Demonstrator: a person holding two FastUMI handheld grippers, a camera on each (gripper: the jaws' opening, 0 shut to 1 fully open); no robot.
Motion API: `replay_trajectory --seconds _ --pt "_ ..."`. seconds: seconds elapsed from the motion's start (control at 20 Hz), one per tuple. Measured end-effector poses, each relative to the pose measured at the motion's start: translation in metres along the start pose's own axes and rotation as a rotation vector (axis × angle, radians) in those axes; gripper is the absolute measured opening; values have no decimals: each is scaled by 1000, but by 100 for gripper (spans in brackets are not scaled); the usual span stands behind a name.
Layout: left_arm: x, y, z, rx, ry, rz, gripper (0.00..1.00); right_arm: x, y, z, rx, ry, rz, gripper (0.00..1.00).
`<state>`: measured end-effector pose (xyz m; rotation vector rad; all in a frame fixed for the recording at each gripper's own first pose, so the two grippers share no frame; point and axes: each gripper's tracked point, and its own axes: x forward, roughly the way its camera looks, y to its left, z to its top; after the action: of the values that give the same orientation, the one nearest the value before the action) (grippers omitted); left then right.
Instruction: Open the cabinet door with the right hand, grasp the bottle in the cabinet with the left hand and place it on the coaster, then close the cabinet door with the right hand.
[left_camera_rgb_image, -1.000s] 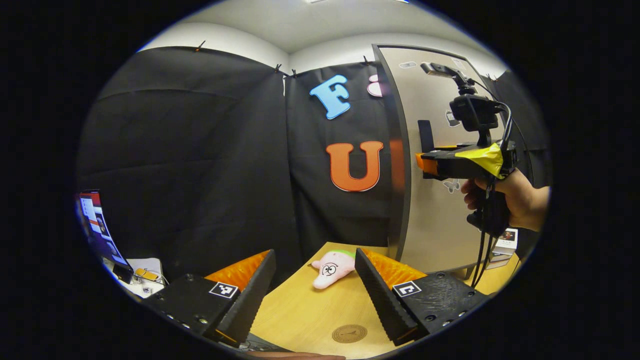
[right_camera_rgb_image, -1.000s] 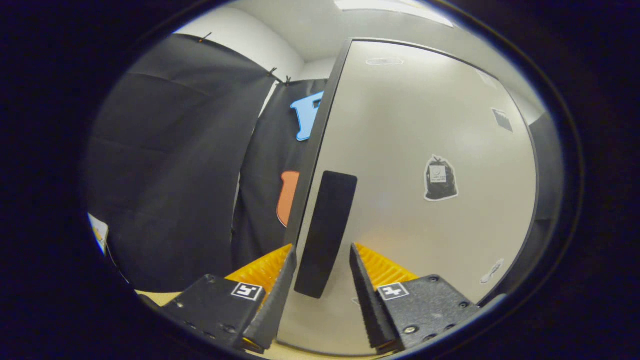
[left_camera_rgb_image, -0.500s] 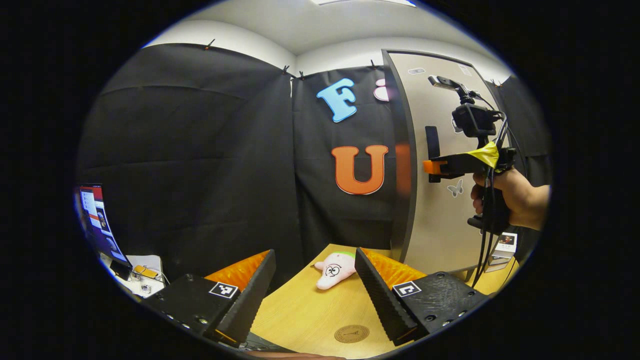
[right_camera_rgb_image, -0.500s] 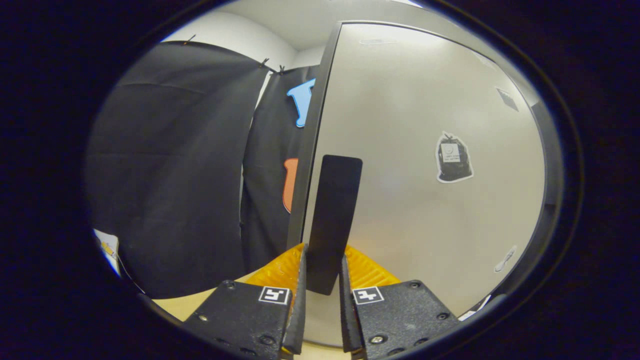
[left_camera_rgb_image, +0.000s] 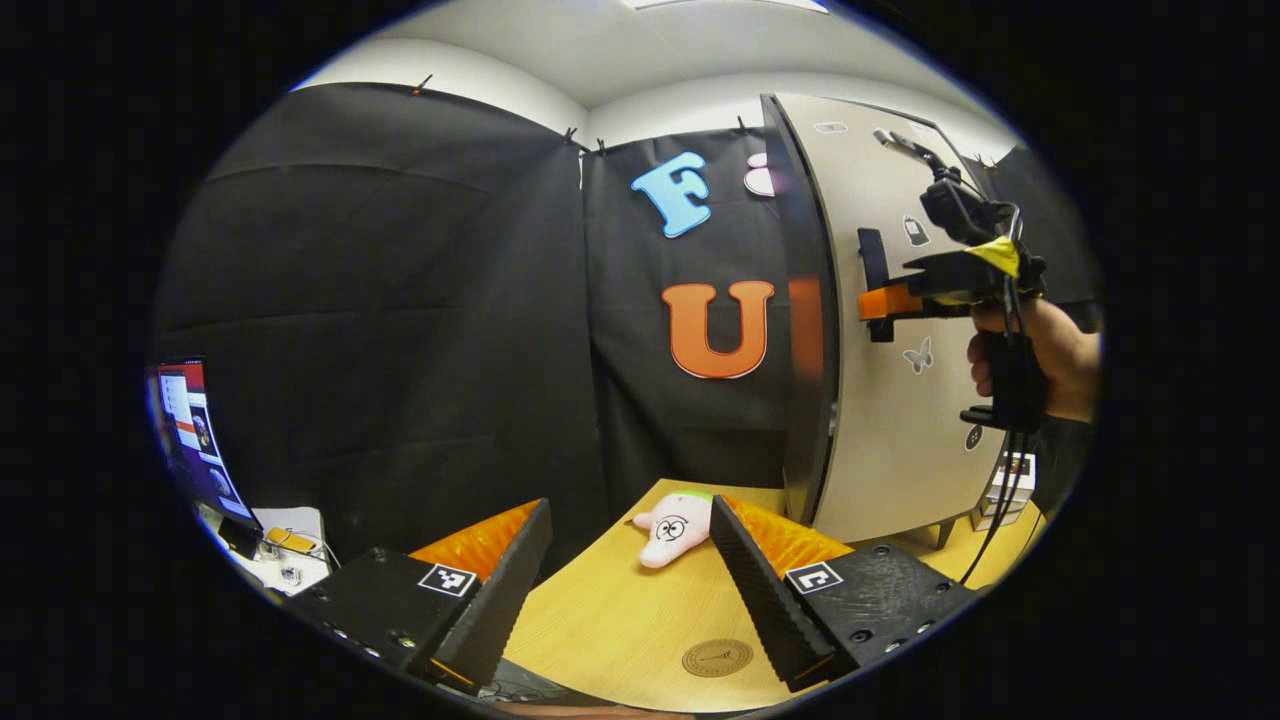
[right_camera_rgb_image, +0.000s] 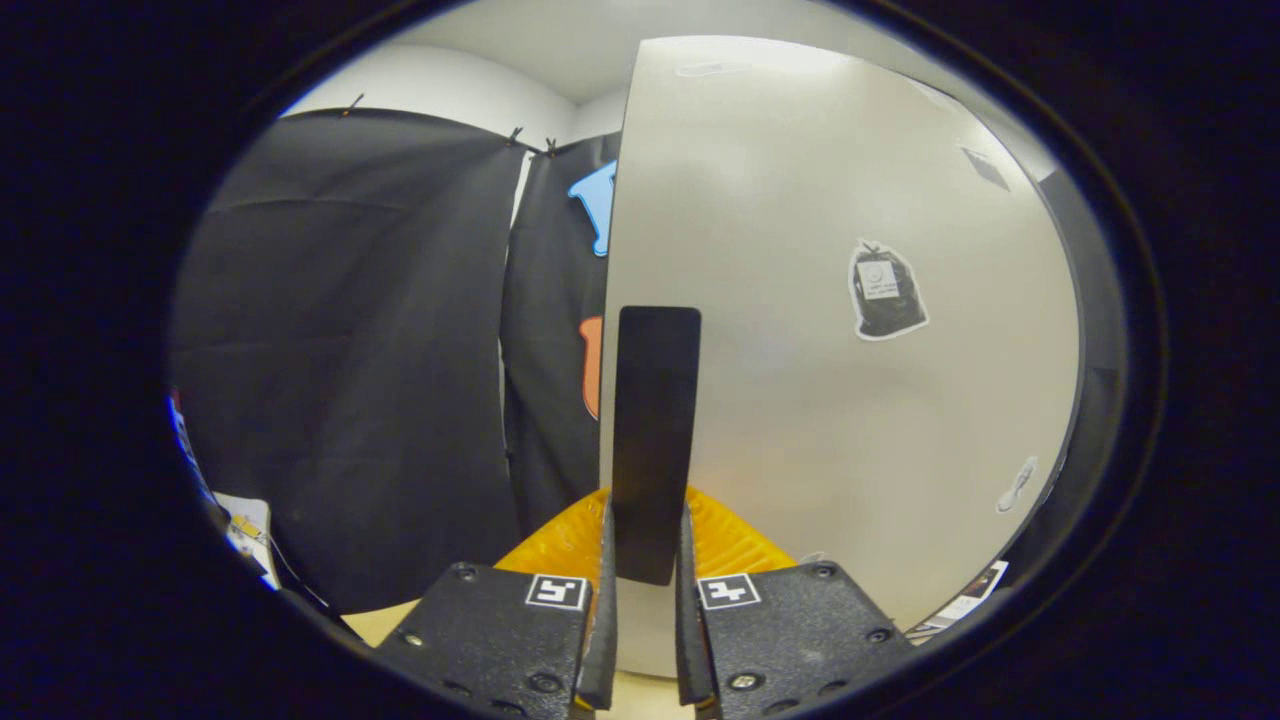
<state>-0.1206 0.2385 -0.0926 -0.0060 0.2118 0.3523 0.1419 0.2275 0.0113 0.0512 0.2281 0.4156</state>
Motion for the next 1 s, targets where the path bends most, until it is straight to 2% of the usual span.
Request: replay_trajectory --seconds 0.15,0.3,0.65,0.85,1.0 --pt "4 -1 9 -2 -35 -6 96 -25 12 2 -18 10 45 27" --pt "12 -14 7 8 -50 -50 96 -43 17 1 -2 25 97 27" --pt "48 -87 -3 51 -46 -219 96 -79 17 -1 -5 51 189 28" --pt "69 -131 19 66 -93 -322 96 -91 10 -4 -4 75 244 28" --pt "79 -156 18 71 -94 -372 95 -101 4 -6 0 98 256 27"
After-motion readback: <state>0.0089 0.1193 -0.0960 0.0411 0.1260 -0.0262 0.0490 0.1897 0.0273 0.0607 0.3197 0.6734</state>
